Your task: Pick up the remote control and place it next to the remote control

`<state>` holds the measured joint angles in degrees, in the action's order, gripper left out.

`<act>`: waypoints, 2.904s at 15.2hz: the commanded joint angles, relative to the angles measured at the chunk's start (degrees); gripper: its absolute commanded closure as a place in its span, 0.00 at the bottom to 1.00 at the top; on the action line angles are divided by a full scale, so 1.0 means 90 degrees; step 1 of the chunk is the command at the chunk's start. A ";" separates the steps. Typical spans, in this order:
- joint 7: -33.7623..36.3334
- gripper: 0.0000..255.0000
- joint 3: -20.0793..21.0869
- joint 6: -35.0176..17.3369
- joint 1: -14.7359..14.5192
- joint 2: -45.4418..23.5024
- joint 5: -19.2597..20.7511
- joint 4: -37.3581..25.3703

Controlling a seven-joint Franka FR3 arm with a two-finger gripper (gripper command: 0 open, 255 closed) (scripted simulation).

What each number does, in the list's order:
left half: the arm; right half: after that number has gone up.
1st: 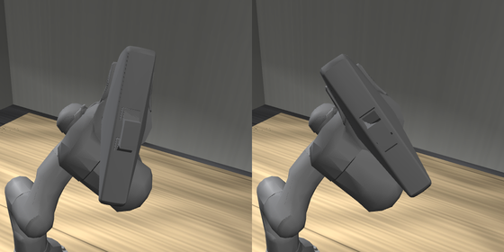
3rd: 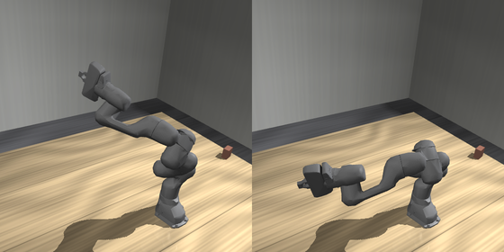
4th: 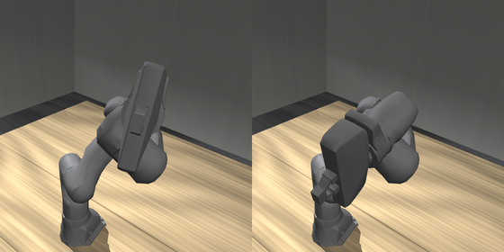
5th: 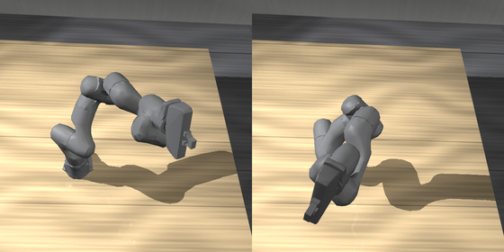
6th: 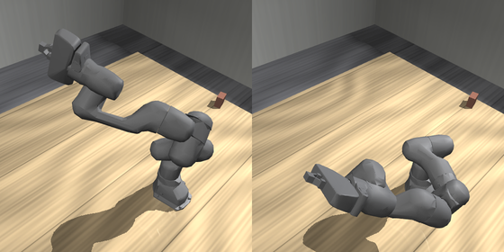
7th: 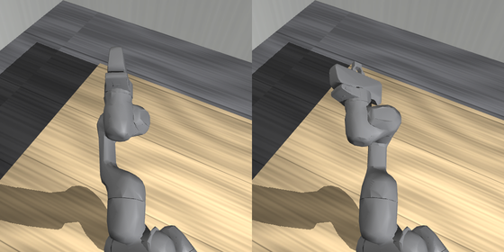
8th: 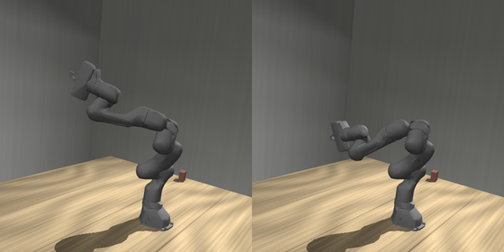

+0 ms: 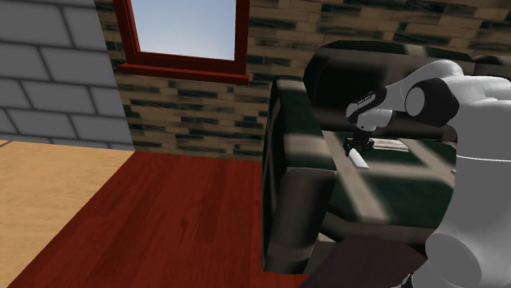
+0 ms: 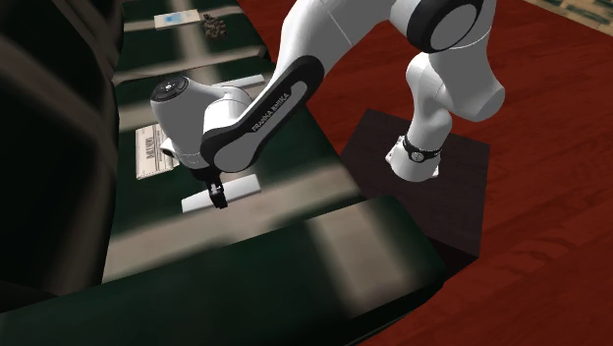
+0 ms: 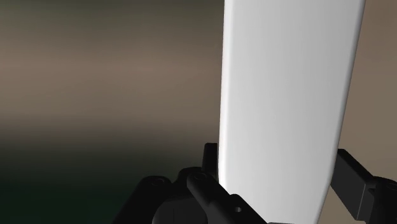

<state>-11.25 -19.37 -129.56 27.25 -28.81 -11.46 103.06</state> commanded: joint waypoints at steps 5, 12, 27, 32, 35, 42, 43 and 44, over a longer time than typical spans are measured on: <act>0.0070 1.00 -0.0069 0.0361 -0.0044 0.0258 0.0115 -0.0116; 0.0153 1.00 -0.0141 0.0835 -0.0090 0.0557 0.0252 -0.0308; -0.1061 1.00 -0.0727 0.0572 0.0571 0.1747 0.0569 0.1106; -0.1708 1.00 -0.1015 0.0457 0.0949 0.2027 0.0653 0.1489; -0.2125 1.00 -0.1194 0.0416 0.1194 0.2128 0.0678 0.1629; -0.3194 1.00 -0.1610 0.0396 0.1813 0.2151 0.0621 0.1698; -0.3356 1.00 -0.1663 0.0402 0.1911 0.2129 0.0598 0.1679; -0.3522 1.00 -0.1716 0.0411 0.2010 0.2100 0.0569 0.1652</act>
<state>-41.52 -34.36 -125.89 44.55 -9.82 -6.17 117.99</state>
